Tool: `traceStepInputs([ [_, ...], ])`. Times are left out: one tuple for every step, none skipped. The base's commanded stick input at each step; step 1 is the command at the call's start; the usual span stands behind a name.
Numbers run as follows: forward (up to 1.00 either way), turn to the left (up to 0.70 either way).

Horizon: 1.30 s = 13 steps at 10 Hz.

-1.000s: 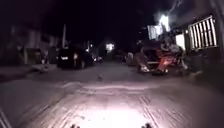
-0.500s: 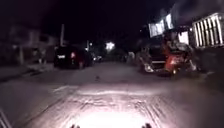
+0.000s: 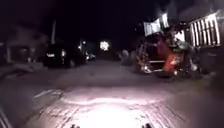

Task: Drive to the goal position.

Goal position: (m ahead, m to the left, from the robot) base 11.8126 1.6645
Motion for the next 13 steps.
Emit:
traceStepInputs([
  [0.85, 0.0],
  [0.85, 0.0],
  [0.85, 0.0],
  [0.85, 0.0],
  [0.85, 0.0],
  [0.85, 0.0],
  [0.85, 0.0],
  [0.85, 0.0],
  [0.85, 0.0],
  [0.85, 0.0],
  [0.85, 0.0],
  [0.85, -0.15],
  [0.85, -0.34],
])
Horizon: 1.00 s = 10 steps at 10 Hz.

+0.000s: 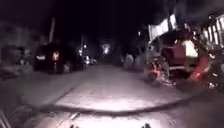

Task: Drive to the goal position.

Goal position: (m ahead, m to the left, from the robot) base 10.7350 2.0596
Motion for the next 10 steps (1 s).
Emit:
traceStepInputs([
  [0.85, -0.34],
  [0.85, -0.1],
  [0.85, 0.0],
  [0.85, 0.0],
  [0.85, 0.0],
  [0.85, 0.0],
  [0.85, 0.0],
  [0.85, 0.0],
  [0.85, 0.0],
  [0.85, 0.0],
])
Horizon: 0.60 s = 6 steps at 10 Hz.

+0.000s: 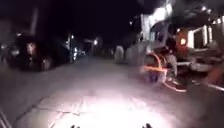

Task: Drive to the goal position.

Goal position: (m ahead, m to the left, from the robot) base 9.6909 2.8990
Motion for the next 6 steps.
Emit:
traceStepInputs([
  [0.85, 0.0],
  [0.85, 0.0],
  [0.85, 0.0],
  [0.85, 0.0],
  [0.85, 0.0],
  [0.85, 0.0],
])
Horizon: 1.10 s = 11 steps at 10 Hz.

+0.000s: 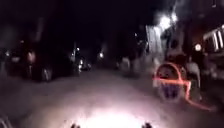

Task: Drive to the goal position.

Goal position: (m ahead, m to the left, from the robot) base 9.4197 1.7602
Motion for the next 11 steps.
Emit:
traceStepInputs([
  [0.85, 0.0],
  [0.85, 0.0],
  [0.85, 0.0],
  [0.85, 0.0],
  [0.85, 0.0],
  [0.85, 0.0],
  [0.85, 0.0],
  [0.85, 0.0],
  [0.85, 0.0],
  [0.85, 0.0],
  [0.85, 0.0],
])
